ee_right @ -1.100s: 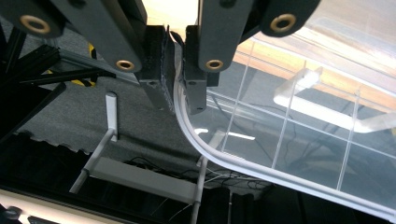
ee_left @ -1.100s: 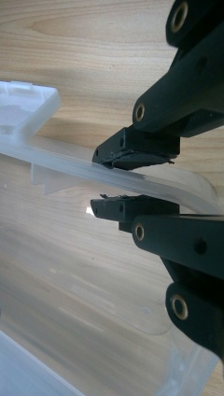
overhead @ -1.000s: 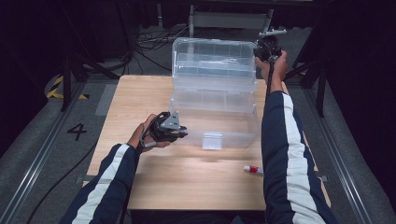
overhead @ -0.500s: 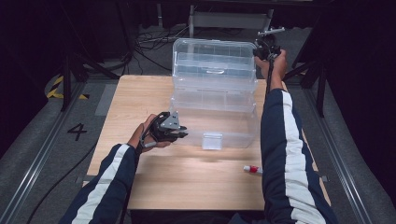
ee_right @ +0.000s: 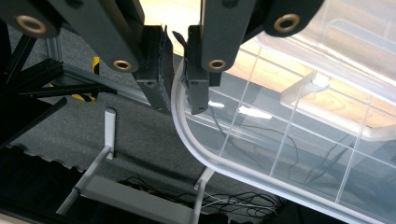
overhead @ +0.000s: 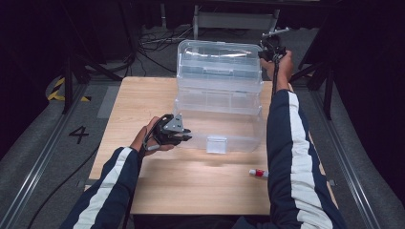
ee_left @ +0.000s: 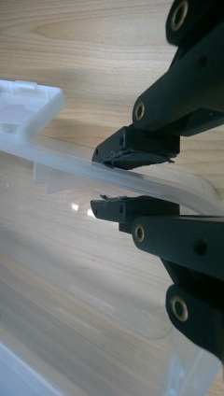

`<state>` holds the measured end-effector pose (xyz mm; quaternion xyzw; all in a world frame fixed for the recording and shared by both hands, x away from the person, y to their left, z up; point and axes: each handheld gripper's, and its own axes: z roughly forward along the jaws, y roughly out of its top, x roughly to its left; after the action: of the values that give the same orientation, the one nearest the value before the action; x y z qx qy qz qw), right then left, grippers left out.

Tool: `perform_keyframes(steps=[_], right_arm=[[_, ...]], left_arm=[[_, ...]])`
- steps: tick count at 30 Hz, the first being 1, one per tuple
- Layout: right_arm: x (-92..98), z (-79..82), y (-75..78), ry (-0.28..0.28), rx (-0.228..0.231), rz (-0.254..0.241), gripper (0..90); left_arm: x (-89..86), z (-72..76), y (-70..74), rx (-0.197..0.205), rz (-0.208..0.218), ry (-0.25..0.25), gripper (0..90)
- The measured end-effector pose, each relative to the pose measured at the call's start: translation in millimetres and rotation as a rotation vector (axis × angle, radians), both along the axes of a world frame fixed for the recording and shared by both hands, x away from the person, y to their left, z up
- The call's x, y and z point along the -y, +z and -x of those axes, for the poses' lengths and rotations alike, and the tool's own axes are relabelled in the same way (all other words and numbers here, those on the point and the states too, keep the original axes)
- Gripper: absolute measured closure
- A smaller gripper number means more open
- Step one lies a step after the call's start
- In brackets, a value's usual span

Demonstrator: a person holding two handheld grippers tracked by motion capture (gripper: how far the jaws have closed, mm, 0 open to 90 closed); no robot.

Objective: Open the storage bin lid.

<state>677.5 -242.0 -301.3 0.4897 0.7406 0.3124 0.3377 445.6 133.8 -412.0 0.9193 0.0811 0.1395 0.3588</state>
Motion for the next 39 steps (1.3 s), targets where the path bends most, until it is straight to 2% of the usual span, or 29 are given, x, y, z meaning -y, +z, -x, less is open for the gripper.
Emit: perform_keyframes(steps=[15, 20, 21, 23, 27, 33, 38, 39], right_arm=[[3.2, -2.6, -5.3, -0.019, -0.029, 0.006, 80.3], [4.9, -1.9, -3.8, -0.020, -0.025, 0.001, 84.1], [6.1, -1.4, -2.8, -0.020, -0.021, -0.004, 84.2], [6.8, -0.8, -2.5, -0.027, -0.028, 0.015, 84.1], [9.4, 0.6, -3.1, -0.031, -0.031, 0.005, 82.1], [9.9, 6.0, -3.5, -0.014, -0.025, 0.005, 79.7], [11.1, 15.6, -2.7, 0.011, -0.016, -0.002, 78.6], [10.7, 21.7, -1.8, 0.029, -0.011, -0.004, 78.1]], left_arm=[[-0.5, -1.8, -1.4, -0.013, 0.018, -0.012, 74.0], [-0.5, -2.3, -2.0, -0.027, 0.019, -0.020, 74.4], [0.3, -2.4, -2.5, -0.005, 0.023, -0.006, 74.9], [1.1, -3.2, -2.4, -0.014, 0.021, -0.023, 75.9], [1.0, -4.0, -3.3, -0.017, 0.032, -0.027, 76.9], [0.4, -4.2, -3.6, -0.017, 0.033, -0.025, 76.6], [-0.1, -3.5, -3.6, -0.020, 0.034, -0.021, 76.2], [-0.1, -3.5, -3.7, -0.018, 0.036, -0.021, 76.2]])
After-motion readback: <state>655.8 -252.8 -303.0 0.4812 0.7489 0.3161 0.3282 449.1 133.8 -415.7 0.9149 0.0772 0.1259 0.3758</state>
